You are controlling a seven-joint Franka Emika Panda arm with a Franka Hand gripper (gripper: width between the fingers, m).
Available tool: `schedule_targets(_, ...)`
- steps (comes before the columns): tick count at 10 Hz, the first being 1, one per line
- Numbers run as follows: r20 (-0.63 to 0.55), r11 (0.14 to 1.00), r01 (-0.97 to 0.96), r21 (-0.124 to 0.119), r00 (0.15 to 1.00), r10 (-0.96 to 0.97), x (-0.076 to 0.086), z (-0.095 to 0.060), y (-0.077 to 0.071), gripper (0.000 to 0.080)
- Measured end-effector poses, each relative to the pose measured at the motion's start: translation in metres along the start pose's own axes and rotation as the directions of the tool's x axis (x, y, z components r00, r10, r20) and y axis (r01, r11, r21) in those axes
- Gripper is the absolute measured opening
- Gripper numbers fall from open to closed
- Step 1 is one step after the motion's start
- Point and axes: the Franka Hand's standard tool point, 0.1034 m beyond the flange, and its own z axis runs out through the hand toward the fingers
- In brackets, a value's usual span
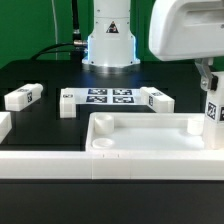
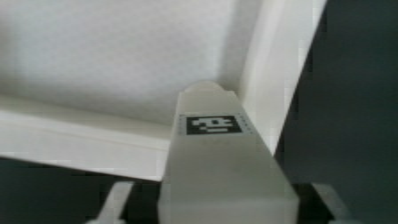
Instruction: Assemble desk
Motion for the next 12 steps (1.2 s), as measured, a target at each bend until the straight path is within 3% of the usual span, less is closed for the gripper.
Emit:
schedule_targets(2, -0.009, 0.984, -0.175, 0.016, 0.985, 0.175, 0.001, 0.000, 0.001, 0.0291)
schedule_targets(4, -0.004, 0.924, -0.382, 0.016, 0.924, 0.382, 0.001, 0.000, 0.001, 0.0291)
schedule_targets(8, -0.002, 0.813, -0.582, -0.019, 0.813, 0.582, -0.002, -0.001, 0.015, 0.0297)
schedule_targets(11, -0.003, 0.785, -0.619, -0.026, 0.785, 0.619, -0.003, -0.001, 0.021, 0.0297)
schedule_targets(12, -0.003, 0.786, -0.618, -0.026, 0.786, 0.618, -0.003, -0.001, 0.020, 0.0487)
